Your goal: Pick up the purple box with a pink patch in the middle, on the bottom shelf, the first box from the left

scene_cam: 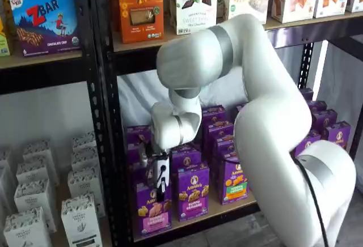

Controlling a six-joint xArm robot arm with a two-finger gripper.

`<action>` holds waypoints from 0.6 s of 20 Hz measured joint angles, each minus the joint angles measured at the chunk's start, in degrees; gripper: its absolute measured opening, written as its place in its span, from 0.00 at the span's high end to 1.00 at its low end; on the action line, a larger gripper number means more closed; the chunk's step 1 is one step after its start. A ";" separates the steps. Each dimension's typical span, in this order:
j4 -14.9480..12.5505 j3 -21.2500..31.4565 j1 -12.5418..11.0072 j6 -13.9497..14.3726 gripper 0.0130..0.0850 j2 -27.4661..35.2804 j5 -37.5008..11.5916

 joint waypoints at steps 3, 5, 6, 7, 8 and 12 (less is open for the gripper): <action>1.51 4.54 0.03 -1.44 0.78 -3.69 -1.12; 1.36 6.08 -0.02 -1.36 0.78 -5.04 -1.24; 1.26 7.26 -0.08 -1.33 0.78 -6.11 -1.21; 1.29 8.65 -0.13 -1.43 0.78 -7.36 -1.19; 1.43 9.98 -0.17 -1.61 0.78 -8.60 -1.11; 2.66 14.48 -0.23 -2.80 0.78 -13.04 -0.46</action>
